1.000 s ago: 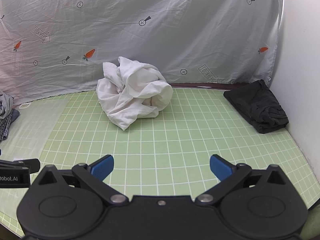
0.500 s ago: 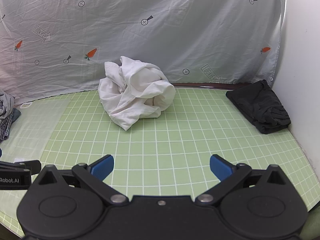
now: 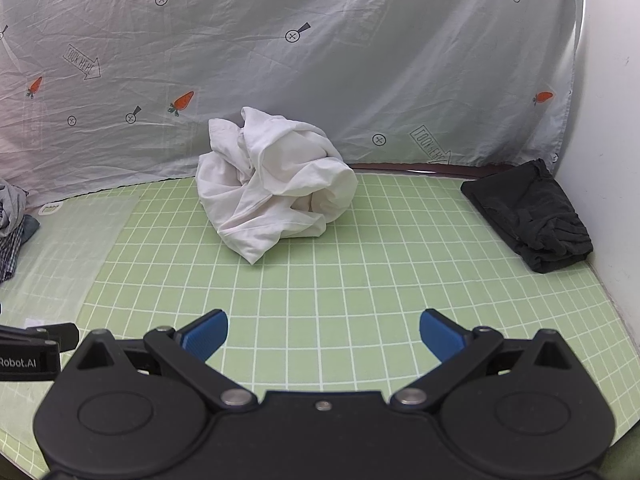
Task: Fold clothes
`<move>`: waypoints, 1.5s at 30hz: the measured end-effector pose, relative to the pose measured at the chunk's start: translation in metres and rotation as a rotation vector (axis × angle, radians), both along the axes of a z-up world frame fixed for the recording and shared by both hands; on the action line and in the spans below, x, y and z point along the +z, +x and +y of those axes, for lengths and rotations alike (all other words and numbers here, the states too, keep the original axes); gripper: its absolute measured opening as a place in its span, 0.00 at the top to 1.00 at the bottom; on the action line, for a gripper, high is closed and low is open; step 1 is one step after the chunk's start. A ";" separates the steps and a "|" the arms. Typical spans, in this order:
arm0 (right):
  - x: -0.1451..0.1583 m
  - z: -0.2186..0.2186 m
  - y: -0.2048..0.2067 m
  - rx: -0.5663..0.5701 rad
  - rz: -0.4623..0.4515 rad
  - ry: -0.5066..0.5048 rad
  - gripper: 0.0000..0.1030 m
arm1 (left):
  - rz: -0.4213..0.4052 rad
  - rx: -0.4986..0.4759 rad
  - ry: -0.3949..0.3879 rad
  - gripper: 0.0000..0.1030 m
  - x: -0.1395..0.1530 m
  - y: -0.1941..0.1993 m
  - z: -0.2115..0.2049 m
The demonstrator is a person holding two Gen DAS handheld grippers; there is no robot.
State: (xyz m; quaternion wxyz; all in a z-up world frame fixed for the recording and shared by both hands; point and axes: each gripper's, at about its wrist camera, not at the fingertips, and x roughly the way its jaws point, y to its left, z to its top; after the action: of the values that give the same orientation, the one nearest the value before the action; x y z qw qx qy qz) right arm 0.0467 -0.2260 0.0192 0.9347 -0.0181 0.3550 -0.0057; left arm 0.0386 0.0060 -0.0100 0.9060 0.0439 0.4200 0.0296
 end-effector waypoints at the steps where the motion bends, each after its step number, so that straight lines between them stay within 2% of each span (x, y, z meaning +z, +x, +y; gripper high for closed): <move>1: -0.001 -0.001 0.004 -0.002 0.001 0.002 0.00 | 0.000 -0.002 0.000 0.00 0.000 0.004 -0.001; 10: -0.010 -0.004 0.050 -0.016 0.006 0.012 0.00 | 0.007 0.009 0.005 0.00 -0.007 0.050 -0.002; 16: -0.017 -0.009 0.099 -0.034 -0.003 0.016 0.00 | 0.028 0.045 -0.008 0.00 -0.017 0.104 0.009; 21: -0.021 -0.015 0.167 -0.066 -0.009 0.055 0.06 | 0.053 0.047 -0.006 0.00 -0.029 0.165 0.019; 26: -0.017 -0.016 0.249 -0.090 -0.021 0.117 0.10 | 0.102 0.039 -0.048 0.01 -0.047 0.233 0.026; 31: -0.019 -0.008 0.317 -0.085 -0.045 0.199 0.25 | 0.126 0.024 -0.134 0.09 -0.064 0.303 0.017; 33: -0.023 -0.004 0.338 -0.059 -0.047 0.244 0.26 | 0.127 0.015 -0.153 0.14 -0.072 0.328 0.010; 35: -0.033 0.001 0.356 -0.028 -0.022 0.289 0.33 | 0.139 0.001 -0.160 0.25 -0.082 0.349 0.004; 36: -0.039 0.003 0.363 -0.017 -0.006 0.313 0.42 | 0.151 -0.001 -0.178 0.27 -0.087 0.357 0.001; 38: -0.048 0.006 0.369 0.007 0.004 0.356 0.47 | 0.166 -0.001 -0.242 0.43 -0.095 0.369 0.000; 39: -0.051 0.007 0.370 0.019 0.003 0.374 0.52 | 0.171 0.000 -0.273 0.48 -0.098 0.373 -0.001; 40: -0.053 0.009 0.371 0.031 0.003 0.386 0.57 | 0.173 0.004 -0.294 0.61 -0.099 0.374 -0.001; 41: -0.053 0.010 0.370 0.043 0.001 0.383 0.59 | 0.174 0.010 -0.310 0.67 -0.099 0.375 -0.002; 42: -0.052 0.012 0.369 0.054 0.000 0.380 0.63 | 0.171 0.014 -0.319 0.69 -0.098 0.374 -0.004; 44: -0.051 0.011 0.365 0.066 0.001 0.386 0.69 | 0.157 0.017 -0.327 0.81 -0.094 0.370 -0.007; 45: -0.049 0.009 0.361 0.067 -0.005 0.390 0.75 | 0.148 0.019 -0.332 0.83 -0.091 0.366 -0.008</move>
State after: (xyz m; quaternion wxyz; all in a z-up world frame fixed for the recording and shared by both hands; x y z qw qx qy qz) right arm 0.4082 -0.2173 -0.0297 0.9210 0.1515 0.3464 0.0943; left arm 0.4048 -0.0018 -0.1014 0.8671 -0.1079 0.4850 -0.0350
